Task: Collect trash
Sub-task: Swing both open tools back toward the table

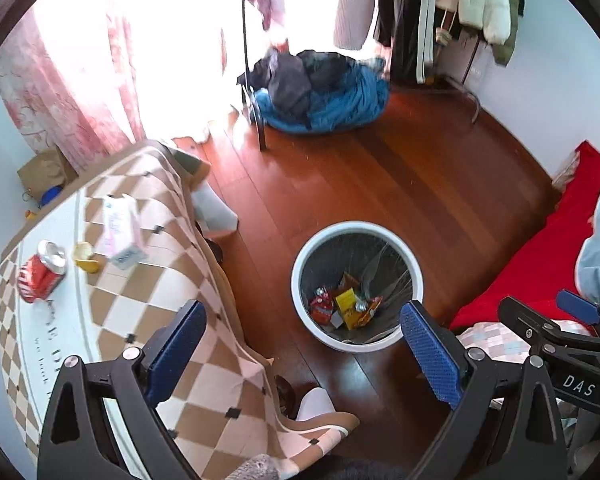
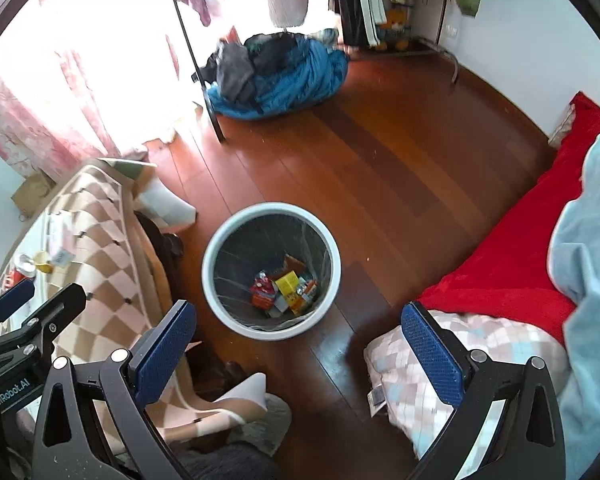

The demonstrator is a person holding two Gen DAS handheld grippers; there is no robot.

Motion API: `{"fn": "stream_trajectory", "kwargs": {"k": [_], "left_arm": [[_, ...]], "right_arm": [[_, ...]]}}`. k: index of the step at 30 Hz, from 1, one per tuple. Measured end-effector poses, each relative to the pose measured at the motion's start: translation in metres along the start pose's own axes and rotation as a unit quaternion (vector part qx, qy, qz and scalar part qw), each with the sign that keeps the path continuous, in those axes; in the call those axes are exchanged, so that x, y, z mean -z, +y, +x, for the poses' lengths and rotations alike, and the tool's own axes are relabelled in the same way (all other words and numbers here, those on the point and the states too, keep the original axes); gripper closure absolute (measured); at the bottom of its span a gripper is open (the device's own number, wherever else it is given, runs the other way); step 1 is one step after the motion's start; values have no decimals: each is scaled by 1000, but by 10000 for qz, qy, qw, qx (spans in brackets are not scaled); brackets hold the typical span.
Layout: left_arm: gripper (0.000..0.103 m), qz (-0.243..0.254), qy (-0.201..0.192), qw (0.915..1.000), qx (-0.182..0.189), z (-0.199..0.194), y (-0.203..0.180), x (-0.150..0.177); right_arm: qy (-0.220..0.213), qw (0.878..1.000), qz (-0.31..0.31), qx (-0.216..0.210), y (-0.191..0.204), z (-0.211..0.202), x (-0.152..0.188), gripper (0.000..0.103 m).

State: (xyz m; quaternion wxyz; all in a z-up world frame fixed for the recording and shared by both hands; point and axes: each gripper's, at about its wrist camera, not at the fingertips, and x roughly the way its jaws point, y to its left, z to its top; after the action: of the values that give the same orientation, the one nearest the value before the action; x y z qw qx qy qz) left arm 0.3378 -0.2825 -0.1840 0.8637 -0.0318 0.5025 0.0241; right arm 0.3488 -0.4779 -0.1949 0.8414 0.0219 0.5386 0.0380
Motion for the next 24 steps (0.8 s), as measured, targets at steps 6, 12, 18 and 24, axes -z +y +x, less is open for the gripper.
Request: {"fn": "stream_trajectory", "kwargs": {"k": [6, 12, 18, 24], "left_arm": [[4, -197, -309, 9993, -31, -45, 29, 7], [4, -751, -459, 9954, -385, -68, 95, 15], [4, -1479, -300, 9826, -1086, -61, 205, 37], [5, -2293, 149, 9585, -1689, -18, 320, 73]], "right_arm": [[-355, 9993, 33, -80, 29, -49, 10, 0], [-521, 9971, -40, -552, 85, -75, 10, 0], [-164, 9900, -684, -1220, 200, -42, 4, 0], [393, 9794, -1308, -1487, 315, 28, -7, 24]]}}
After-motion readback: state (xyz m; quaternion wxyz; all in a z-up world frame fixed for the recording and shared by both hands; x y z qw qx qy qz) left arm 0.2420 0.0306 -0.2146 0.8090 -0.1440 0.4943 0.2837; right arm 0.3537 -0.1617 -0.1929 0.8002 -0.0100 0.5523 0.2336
